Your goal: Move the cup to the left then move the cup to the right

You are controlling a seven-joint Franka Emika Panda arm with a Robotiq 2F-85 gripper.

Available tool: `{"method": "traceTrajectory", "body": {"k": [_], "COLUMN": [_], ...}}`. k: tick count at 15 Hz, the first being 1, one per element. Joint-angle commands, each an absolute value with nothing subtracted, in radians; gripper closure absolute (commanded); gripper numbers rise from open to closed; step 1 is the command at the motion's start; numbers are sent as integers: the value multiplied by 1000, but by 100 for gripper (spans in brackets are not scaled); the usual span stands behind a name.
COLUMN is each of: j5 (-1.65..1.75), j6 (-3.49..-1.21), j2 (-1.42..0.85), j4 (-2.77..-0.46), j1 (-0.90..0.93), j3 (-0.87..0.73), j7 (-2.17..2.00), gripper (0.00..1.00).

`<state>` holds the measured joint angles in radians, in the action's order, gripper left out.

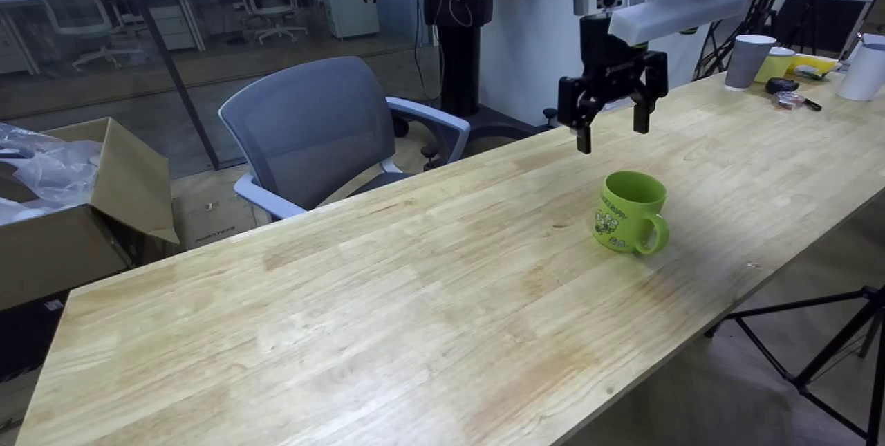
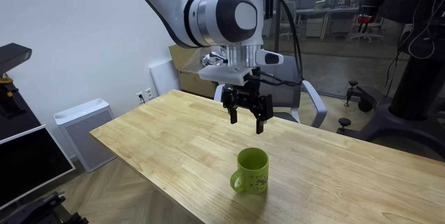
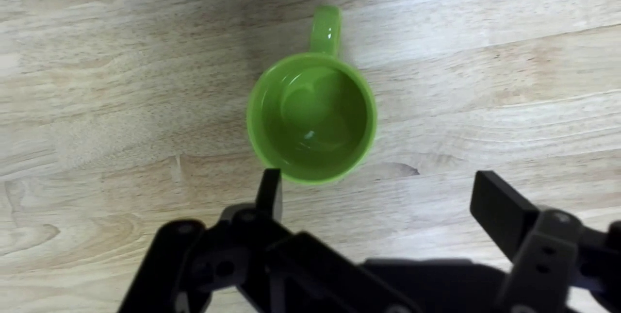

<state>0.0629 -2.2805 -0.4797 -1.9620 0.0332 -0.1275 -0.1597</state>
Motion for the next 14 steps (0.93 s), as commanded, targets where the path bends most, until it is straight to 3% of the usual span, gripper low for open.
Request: {"method": "traceTrajectory", "body": {"k": [1,14], "j5": [90,58], "j6": [-2258,-2336], "j2": [-458,-478], "j4": [-1991,-2083], "j1": [47,22], "j3": [-132,-118], "j7": [-256,-271], "gripper": [0,0]}}
